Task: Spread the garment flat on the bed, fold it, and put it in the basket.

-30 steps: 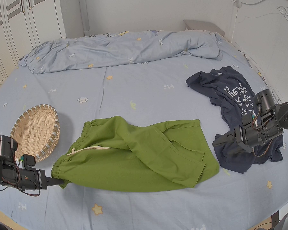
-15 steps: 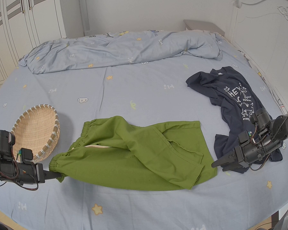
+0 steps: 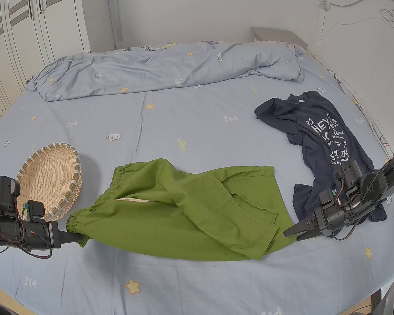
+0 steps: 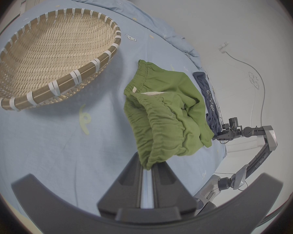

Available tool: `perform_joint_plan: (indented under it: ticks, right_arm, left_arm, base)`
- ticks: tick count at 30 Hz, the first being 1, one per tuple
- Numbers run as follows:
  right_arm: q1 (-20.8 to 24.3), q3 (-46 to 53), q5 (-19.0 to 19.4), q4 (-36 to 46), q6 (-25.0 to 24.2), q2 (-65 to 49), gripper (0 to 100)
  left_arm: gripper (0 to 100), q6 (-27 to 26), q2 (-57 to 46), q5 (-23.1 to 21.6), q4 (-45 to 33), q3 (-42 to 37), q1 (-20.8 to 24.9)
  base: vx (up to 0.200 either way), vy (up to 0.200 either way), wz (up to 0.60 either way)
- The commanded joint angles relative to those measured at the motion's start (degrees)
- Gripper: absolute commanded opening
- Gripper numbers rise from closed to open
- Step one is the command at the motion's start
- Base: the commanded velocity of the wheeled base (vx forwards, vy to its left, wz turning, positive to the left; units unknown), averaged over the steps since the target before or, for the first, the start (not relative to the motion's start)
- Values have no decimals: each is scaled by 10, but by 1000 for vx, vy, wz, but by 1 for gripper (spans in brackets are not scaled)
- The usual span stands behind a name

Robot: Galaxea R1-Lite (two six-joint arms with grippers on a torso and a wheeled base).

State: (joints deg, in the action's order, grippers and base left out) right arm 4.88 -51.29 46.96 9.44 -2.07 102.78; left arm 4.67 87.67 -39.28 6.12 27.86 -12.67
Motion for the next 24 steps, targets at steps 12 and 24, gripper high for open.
perform_joint_plan:
  ticks: [12,24]
  right_arm:
    - [21,29,5,-90,-3,33,100]
    - [15,54,6,-137,-3,29,0]
  left_arm:
    - [0,0,0,0,0,0,2]
    - [0,0,0,0,0,0,2]
  base:
    - [0,0,0]
    - [0,0,0]
